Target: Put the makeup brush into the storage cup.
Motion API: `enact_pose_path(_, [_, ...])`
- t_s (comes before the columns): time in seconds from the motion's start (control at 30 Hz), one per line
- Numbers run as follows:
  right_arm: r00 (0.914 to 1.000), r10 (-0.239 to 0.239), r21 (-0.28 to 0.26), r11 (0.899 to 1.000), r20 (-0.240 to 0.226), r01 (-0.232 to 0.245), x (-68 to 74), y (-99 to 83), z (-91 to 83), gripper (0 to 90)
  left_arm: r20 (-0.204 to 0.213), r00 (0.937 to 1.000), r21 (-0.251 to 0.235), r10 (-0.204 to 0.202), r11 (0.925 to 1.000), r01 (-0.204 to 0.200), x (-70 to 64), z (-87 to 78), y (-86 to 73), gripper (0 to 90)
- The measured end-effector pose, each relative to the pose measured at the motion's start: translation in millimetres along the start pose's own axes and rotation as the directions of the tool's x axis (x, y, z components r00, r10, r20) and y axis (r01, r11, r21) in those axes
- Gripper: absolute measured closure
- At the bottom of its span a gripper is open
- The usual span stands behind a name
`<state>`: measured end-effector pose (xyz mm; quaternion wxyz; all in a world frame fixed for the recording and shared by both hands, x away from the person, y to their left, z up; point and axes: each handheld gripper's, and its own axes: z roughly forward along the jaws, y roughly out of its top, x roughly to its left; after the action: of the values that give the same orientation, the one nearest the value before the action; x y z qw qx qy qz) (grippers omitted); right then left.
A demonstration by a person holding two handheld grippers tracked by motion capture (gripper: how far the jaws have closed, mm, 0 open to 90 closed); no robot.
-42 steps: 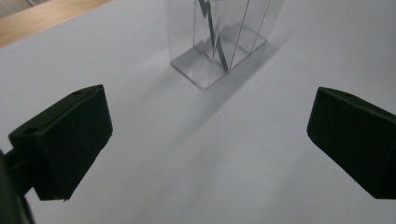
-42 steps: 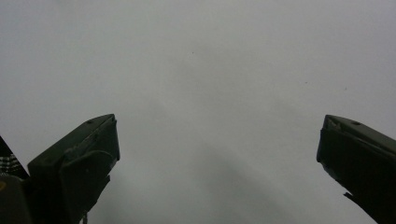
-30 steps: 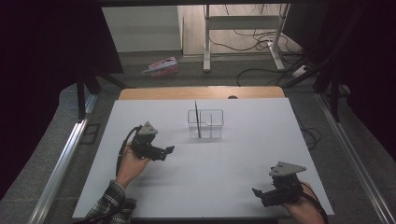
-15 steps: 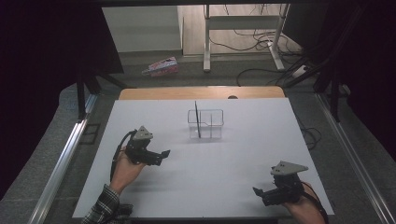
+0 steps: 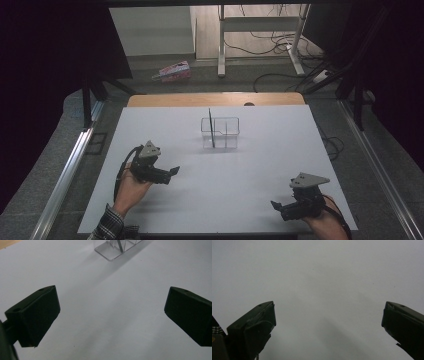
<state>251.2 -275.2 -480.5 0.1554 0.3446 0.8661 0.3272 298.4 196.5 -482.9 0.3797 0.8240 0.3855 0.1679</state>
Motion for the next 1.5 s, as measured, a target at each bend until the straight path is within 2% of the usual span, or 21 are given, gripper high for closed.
enact_pose_path(0.3, [1.0000,-0.001,-0.003,1.000,0.003,0.001,0.2,0.1,-0.4,0.0,0.002,0.9995,-0.007,-0.030,0.9995,0.030,-2.8,-12.1,-9.3,0.9])
enact_pose_path(0.73, [1.0000,0.001,-0.007,1.000,0.003,-0.001,0.5,0.1,-0.3,0.0,0.002,0.9990,-0.017,-0.045,0.9988,0.045,-9.0,-24.4,-18.8,1.2])
enact_pose_path(1.5, [1.0000,0.000,-0.002,1.000,0.005,0.000,0.9,0.1,-0.1,0.0,-0.040,0.9963,-0.019,-0.076,0.9970,0.076,-10.2,-50.5,-41.1,1.4])
